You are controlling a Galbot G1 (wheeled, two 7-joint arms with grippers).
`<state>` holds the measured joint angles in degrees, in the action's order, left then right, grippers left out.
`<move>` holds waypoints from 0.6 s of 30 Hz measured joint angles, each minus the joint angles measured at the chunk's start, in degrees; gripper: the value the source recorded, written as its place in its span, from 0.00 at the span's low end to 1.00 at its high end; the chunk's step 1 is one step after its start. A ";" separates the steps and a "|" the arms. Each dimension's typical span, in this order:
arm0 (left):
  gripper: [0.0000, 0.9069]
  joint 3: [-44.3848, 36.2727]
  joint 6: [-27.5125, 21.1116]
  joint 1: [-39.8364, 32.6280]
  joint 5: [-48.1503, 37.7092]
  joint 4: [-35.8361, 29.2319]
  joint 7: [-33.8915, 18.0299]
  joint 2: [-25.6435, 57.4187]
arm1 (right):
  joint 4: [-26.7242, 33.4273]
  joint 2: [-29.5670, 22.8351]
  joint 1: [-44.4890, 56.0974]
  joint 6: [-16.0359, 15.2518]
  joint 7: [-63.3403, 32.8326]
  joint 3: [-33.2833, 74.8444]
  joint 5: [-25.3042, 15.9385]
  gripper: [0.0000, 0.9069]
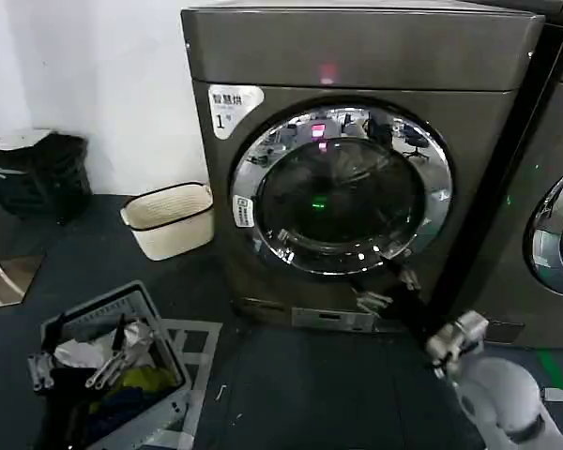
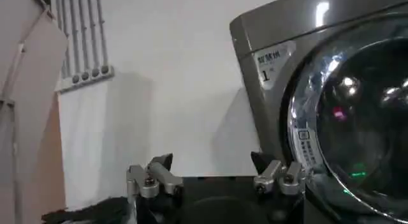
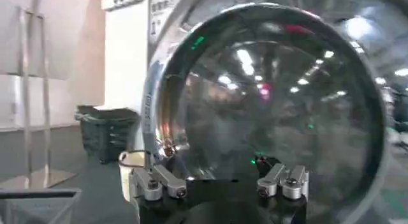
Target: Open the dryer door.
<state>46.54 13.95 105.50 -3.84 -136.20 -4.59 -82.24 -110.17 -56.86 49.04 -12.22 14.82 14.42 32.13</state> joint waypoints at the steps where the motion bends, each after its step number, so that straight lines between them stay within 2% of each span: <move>1: 1.00 -0.02 0.04 0.02 0.05 -0.03 0.05 0.00 | 0.58 -0.05 -0.75 0.26 0.01 -0.67 0.04 1.00; 18: 1.00 0.43 0.74 0.90 0.55 -1.22 0.23 -0.18 | 9.38 -3.49 -12.40 1.37 0.16 -9.77 -0.27 1.00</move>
<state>46.97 14.69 106.40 -3.29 -137.42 -4.36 -82.42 -100.79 -60.35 36.65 -10.85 14.98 4.66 31.86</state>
